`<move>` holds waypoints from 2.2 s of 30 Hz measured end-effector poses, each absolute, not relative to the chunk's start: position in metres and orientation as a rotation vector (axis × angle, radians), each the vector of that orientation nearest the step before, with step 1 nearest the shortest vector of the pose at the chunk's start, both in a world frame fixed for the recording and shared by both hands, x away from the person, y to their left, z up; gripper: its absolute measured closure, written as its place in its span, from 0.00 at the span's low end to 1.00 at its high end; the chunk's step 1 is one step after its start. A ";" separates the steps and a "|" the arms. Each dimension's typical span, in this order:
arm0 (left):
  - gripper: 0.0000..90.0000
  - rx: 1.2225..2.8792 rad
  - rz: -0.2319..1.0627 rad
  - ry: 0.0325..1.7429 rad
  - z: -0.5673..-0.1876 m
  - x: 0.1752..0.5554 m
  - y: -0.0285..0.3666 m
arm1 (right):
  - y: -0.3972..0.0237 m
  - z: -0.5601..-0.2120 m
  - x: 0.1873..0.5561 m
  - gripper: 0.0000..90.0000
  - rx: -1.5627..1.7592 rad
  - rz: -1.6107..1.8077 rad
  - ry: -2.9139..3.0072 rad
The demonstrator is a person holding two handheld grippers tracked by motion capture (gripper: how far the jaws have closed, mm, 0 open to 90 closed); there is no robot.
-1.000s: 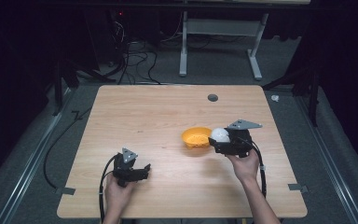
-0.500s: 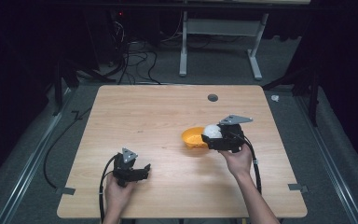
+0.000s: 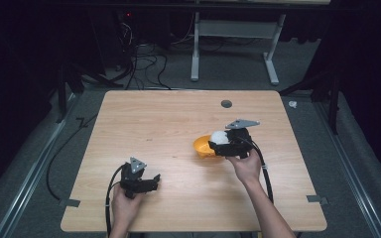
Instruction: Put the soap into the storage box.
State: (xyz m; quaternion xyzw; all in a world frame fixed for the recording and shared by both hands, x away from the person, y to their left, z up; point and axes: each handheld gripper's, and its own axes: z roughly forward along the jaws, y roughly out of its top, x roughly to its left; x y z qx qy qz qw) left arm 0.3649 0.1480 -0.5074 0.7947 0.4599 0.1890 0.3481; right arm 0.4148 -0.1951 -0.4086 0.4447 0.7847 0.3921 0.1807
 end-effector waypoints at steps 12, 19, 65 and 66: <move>0.17 2.061 0.490 1.192 -0.507 0.365 0.148 | -0.183 -0.415 0.426 0.26 1.256 1.076 2.244; 0.17 2.060 0.490 1.192 -0.507 0.365 0.148 | -0.177 -0.422 0.433 0.26 1.264 1.050 2.256; 0.17 2.061 0.490 1.190 -0.507 0.365 0.148 | -0.168 -0.451 0.453 0.25 1.358 0.913 2.291; 0.17 2.061 0.489 1.190 -0.507 0.365 0.148 | -0.169 -0.451 0.453 0.26 1.359 0.925 2.286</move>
